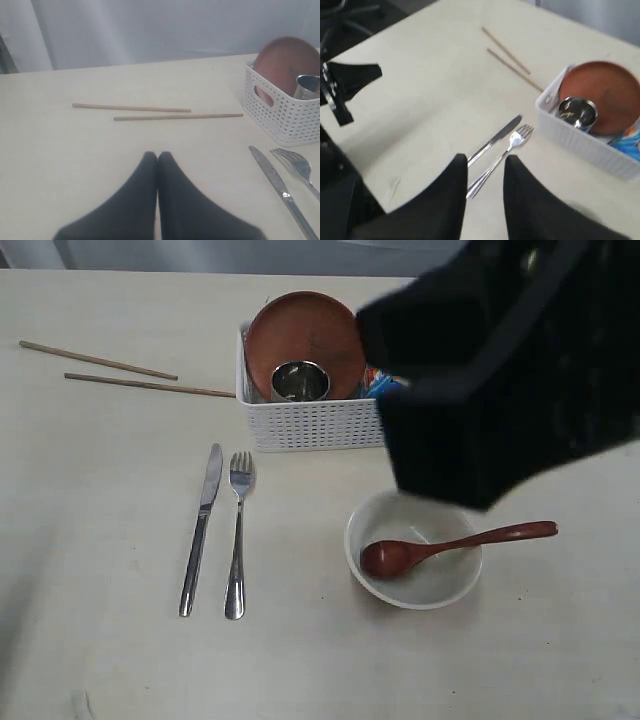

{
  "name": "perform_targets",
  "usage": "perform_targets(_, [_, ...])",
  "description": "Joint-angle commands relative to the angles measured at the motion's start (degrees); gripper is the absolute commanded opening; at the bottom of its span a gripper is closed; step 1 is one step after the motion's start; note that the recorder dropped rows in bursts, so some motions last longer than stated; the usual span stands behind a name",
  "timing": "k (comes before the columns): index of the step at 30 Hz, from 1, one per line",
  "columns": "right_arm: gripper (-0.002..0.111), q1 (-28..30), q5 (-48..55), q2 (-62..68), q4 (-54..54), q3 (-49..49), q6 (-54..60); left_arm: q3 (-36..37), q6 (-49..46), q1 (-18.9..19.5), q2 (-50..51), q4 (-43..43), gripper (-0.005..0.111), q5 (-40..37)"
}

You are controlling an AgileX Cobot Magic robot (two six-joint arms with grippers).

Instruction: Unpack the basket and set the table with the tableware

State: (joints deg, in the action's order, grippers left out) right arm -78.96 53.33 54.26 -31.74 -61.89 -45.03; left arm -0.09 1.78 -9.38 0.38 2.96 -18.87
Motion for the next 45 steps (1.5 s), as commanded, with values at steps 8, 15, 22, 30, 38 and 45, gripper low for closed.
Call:
perform_targets(8, [0.011,20.9,-20.9,-8.1,32.1,18.1,27.5,0.1,0.0,0.1,-0.4,-0.1,0.000,0.5])
perform_targets(15, [0.011,33.8,-38.4,-5.2,33.4,23.3,21.8,0.1,0.0,0.1,-0.4,-0.1,0.000,0.5])
perform_targets(22, [0.011,51.6,-37.4,11.3,33.4,18.8,22.8,0.1,0.0,0.1,-0.4,-0.1,0.000,0.5])
perform_targets(30, [0.026,65.6,-13.4,32.2,43.9,0.1,42.4,0.1,0.0,0.1,-0.4,-0.1,0.000,0.5])
perform_targets(38, [0.049,65.3,-3.6,50.0,45.4,-17.3,42.3,0.1,0.0,0.1,-0.4,-0.1,0.000,0.5])
perform_targets(45, [0.049,64.0,0.8,62.6,44.9,-28.3,40.9,0.1,0.0,0.1,-0.4,-0.1,0.000,0.5])
